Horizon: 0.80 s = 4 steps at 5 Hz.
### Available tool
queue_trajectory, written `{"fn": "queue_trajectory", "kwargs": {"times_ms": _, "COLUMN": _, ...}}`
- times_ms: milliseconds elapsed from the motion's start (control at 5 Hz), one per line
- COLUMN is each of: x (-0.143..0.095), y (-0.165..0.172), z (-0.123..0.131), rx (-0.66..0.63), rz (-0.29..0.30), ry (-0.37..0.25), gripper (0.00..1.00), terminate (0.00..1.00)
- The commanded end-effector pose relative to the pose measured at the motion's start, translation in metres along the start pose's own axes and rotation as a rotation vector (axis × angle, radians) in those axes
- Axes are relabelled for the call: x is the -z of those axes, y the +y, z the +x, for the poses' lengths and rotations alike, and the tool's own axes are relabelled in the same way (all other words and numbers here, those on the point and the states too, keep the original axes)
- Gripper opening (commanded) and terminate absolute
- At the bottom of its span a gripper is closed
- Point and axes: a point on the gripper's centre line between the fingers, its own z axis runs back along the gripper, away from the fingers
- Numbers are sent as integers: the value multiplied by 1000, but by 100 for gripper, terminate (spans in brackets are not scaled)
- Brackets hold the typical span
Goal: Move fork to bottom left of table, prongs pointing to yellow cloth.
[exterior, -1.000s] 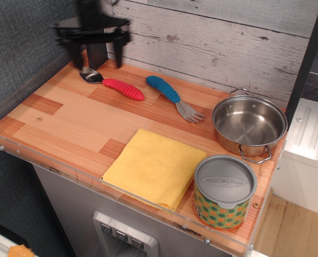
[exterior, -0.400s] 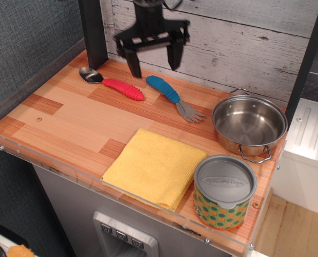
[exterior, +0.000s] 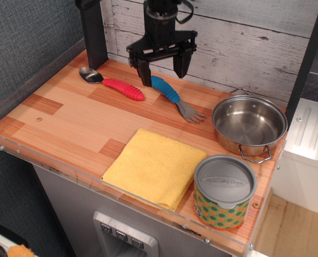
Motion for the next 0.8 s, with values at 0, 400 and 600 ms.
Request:
{"fn": "queue_trajectory", "kwargs": {"times_ms": 0, "x": 1, "y": -12, "z": 13, "rx": -76, "rz": -65, "ry": -21, "gripper": 100, "terminate": 0}}
{"fn": "queue_trajectory", "kwargs": {"times_ms": 400, "x": 21, "y": -11, "z": 12, "rx": -85, "rz": -19, "ry": -13, "gripper": 100, "terminate": 0}}
{"fn": "queue_trajectory", "kwargs": {"times_ms": 600, "x": 25, "y": -13, "z": 10, "rx": -83, "rz": -19, "ry": 2, "gripper": 100, "terminate": 0}}
